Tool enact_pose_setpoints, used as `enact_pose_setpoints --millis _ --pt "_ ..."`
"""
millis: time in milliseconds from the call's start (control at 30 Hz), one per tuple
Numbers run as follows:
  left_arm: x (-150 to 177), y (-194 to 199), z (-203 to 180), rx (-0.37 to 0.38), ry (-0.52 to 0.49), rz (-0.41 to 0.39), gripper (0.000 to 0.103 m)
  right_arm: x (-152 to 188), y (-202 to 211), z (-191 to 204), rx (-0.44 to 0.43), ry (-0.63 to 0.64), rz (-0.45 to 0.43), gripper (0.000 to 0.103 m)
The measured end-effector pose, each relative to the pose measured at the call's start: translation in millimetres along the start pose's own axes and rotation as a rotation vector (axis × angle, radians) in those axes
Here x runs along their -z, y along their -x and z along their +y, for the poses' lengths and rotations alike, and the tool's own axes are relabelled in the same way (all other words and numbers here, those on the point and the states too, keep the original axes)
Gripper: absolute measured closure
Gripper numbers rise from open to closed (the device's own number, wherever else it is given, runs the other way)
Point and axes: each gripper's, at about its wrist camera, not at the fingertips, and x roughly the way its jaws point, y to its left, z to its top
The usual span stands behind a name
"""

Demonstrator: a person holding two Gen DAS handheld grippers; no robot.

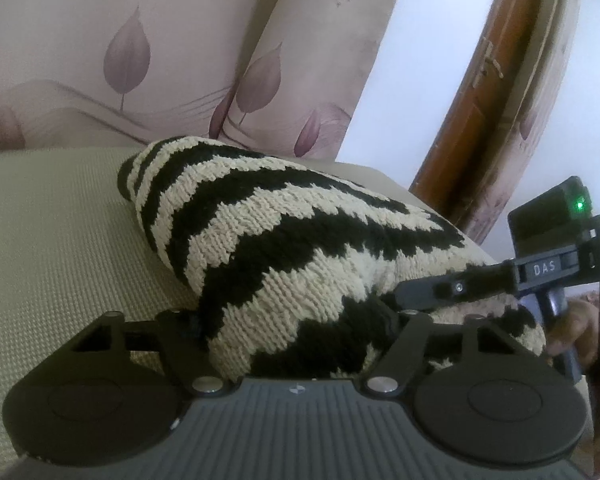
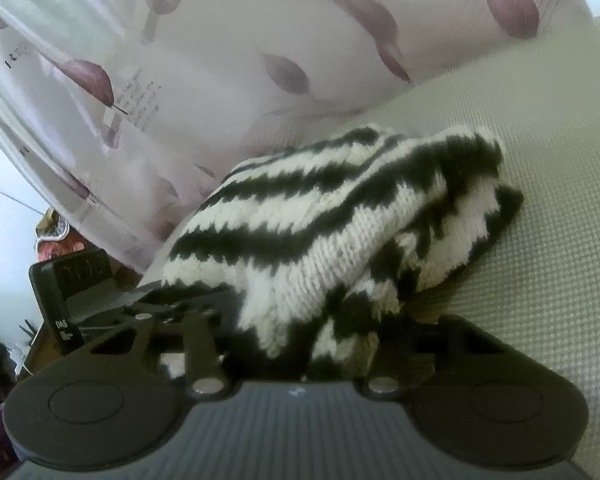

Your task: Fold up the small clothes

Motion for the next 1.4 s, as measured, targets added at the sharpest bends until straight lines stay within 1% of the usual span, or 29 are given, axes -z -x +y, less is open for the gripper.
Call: enact_pose_setpoints --millis 167,300,700,1067,1400 --pt "-2.0 10.4 -7.9 -0.022 -0.016 -0.004 0.040 3.8 4.2 9.1 -0.003 -0.023 -0.030 0.057" --pt "-3.9 22.9 -15.2 -0.045 -0.036 -0.013 0.040 9.6 6.4 19.1 -0.008 -0.035 -0.042 0.057" --pt "-1.4 89.6 -31.9 -0.098 -0.067 -0.059 0.041 36.8 12.5 77.2 -0.056 -0.033 -0.099 0.057" --pt "25.5 161.2 -51.6 -0.140 -0.075 -0.081 0.040 82.8 16.5 134.4 -0.115 -0.026 -0.117 0.057" --pt "56.3 219.7 -64.8 -0.178 -0.093 -0.096 0.040 128.6 19.1 169.8 -0.162 -0.027 -0.130 0.057"
